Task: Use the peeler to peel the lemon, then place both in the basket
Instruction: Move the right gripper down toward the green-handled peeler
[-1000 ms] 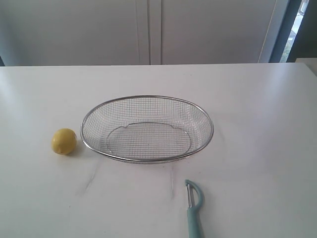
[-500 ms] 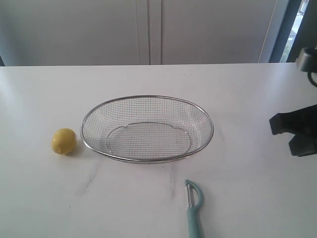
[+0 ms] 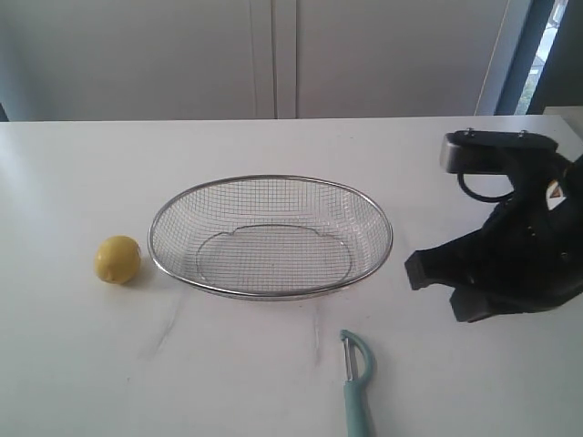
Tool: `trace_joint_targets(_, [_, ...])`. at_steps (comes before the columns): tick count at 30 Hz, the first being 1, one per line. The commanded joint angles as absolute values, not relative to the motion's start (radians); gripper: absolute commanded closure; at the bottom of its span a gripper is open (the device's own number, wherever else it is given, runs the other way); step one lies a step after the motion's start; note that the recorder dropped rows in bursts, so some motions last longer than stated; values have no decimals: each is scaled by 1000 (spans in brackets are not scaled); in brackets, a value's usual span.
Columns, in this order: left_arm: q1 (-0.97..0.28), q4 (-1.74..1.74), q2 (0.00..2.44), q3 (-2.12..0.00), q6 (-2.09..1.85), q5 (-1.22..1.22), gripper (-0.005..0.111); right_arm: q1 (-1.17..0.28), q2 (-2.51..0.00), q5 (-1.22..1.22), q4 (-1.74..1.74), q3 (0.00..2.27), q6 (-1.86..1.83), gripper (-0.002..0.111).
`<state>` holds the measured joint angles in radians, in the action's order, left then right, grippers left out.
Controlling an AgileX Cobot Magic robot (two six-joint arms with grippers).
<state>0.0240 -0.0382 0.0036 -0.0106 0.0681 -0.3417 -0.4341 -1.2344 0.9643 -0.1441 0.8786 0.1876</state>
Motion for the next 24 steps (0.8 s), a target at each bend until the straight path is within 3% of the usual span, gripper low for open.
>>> trace_joint_targets(1, [27, -44, 0, 0, 70, -362, 107, -501, -1269, 932, -141, 886, 234, 108])
trace_joint_targets(24, [27, -44, 0, 0, 70, -362, 107, -744, -1533, 746, -138, 886, 396, 108])
